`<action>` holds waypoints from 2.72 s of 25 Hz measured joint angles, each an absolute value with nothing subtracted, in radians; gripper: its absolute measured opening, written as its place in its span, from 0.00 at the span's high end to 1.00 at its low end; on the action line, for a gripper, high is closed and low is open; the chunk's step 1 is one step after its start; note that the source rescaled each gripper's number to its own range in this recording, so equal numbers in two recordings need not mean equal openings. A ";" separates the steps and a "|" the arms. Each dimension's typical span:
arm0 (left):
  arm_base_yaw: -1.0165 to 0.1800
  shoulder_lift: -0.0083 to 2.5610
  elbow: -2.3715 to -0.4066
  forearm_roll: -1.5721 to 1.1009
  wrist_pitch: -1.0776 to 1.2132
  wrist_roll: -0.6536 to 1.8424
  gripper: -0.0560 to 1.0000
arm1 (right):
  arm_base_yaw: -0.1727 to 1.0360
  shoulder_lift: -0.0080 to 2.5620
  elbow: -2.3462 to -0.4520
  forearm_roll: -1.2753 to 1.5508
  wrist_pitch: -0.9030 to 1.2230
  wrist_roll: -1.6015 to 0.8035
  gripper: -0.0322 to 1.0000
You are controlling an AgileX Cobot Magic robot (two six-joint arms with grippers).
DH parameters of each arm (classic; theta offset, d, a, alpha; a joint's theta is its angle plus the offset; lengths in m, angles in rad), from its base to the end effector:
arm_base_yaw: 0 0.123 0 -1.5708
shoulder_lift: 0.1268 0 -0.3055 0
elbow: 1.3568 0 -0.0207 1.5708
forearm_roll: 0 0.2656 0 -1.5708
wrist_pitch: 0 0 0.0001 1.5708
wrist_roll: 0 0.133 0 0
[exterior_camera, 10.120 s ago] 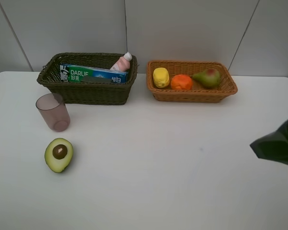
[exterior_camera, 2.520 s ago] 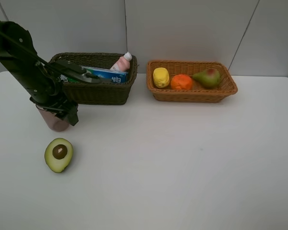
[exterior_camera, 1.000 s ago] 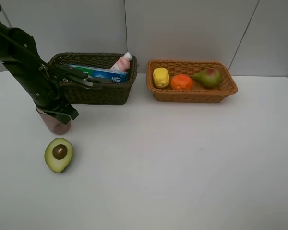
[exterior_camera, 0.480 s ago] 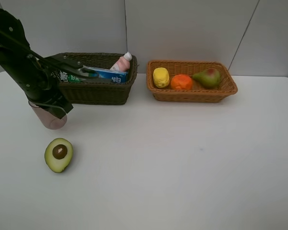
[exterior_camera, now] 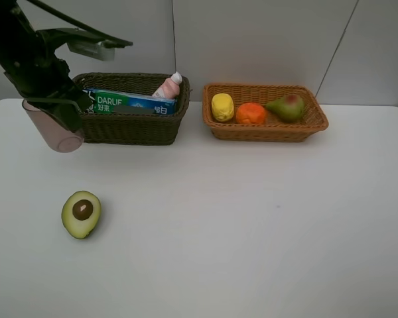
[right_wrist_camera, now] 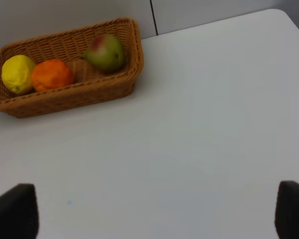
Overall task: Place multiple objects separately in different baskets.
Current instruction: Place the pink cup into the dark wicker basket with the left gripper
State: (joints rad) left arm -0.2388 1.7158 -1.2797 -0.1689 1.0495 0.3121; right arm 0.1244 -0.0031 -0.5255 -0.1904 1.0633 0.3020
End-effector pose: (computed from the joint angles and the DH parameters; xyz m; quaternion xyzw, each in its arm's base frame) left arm 0.3471 -0.1045 0.2164 0.2358 0.9650 -0.0733 0.0885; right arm 0.0229 -0.0193 0.2751 0.0798 0.8388 0.0194 0.5382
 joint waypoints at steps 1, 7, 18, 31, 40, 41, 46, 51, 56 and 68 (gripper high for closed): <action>-0.239 1.716 -1.305 -0.169 1.074 0.304 0.94 | 0.124 -0.003 -0.526 -0.190 1.063 0.302 0.00; -0.239 1.716 -1.409 -0.167 1.121 0.280 0.94 | 0.124 -0.003 -0.526 -0.190 1.063 0.302 0.00; -0.239 1.723 -1.459 -0.084 0.924 0.275 0.94 | 0.124 -0.003 -0.526 -0.190 1.063 0.302 0.00; -0.239 1.873 -1.459 -0.034 0.669 0.275 0.94 | 0.124 -0.003 -0.526 -0.190 1.063 0.302 0.00; -0.220 1.974 -1.460 -0.029 0.564 0.275 0.94 | 0.124 -0.003 -0.526 -0.190 1.063 0.302 0.00; -0.212 1.984 -1.460 -0.029 0.559 0.275 0.94 | 0.124 -0.003 -0.526 -0.190 1.063 0.302 0.00; -0.191 2.007 -1.460 -0.029 0.550 0.272 0.94 | 0.124 -0.003 -0.526 -0.190 1.063 0.302 0.00; -0.187 2.007 -1.460 -0.033 0.543 0.265 0.94 | 0.124 -0.003 -0.526 -0.190 1.063 0.302 0.00; -0.187 2.007 -1.460 -0.035 0.539 0.245 0.94 | 0.124 -0.003 -0.526 -0.190 1.063 0.302 0.00; -0.187 2.008 -1.460 -0.034 0.538 0.307 0.10 | 0.124 -0.003 -0.526 -0.190 1.063 0.302 0.00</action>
